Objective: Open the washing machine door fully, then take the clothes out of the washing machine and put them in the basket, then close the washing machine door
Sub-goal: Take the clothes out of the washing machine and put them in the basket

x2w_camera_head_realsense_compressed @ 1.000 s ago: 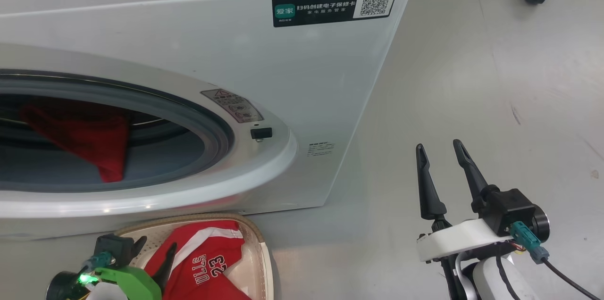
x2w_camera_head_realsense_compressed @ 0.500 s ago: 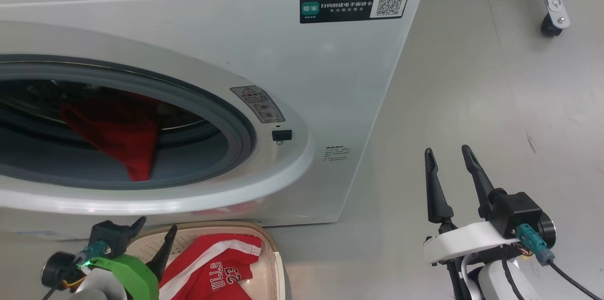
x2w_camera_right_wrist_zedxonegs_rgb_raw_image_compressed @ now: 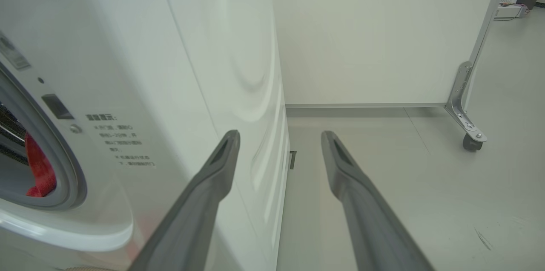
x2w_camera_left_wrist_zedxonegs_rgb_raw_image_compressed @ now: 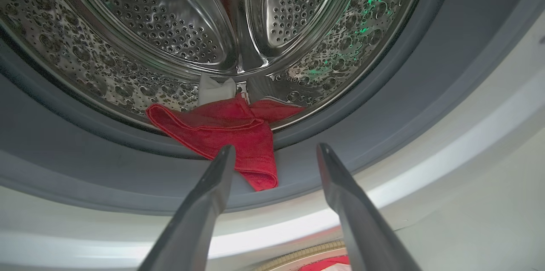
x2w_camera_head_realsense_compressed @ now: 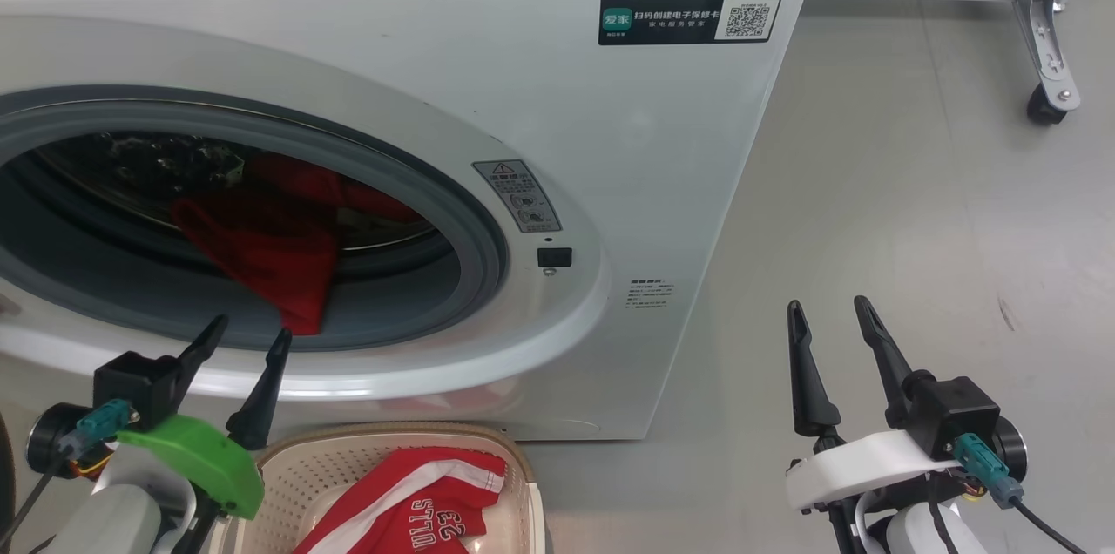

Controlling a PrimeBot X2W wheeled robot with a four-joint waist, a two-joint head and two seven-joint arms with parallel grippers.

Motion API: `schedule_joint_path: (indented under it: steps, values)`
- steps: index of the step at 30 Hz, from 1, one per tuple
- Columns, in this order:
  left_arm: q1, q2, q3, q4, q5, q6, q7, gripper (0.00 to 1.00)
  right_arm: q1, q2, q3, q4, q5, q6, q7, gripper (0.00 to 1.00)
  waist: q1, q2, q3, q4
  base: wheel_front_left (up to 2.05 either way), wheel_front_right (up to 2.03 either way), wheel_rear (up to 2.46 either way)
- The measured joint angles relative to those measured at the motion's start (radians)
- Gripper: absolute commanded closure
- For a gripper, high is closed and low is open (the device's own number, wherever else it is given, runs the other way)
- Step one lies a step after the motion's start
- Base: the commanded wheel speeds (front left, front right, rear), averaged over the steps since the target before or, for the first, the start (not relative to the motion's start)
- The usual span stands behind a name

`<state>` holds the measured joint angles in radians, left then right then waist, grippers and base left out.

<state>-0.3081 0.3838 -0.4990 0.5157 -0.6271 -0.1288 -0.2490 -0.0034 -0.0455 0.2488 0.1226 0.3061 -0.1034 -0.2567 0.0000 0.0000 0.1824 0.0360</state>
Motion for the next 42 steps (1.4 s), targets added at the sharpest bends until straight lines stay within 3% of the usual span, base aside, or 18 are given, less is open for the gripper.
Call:
schedule_joint_path:
  steps: [18,42]
  values:
    - [0.136,-0.028,0.234,-0.22,0.075,0.002,0.0,0.0,0.014,0.0,-0.012,0.0,0.0,0.014,0.0,0.0,0.0,0.0,-0.029,0.021,0.0,0.0,0.0]
    - [0.27,-0.099,0.317,-0.318,0.178,0.002,0.0,0.0,0.018,0.0,-0.015,-0.002,0.0,0.023,0.0,0.0,0.0,0.0,-0.034,0.008,0.0,0.0,0.0]
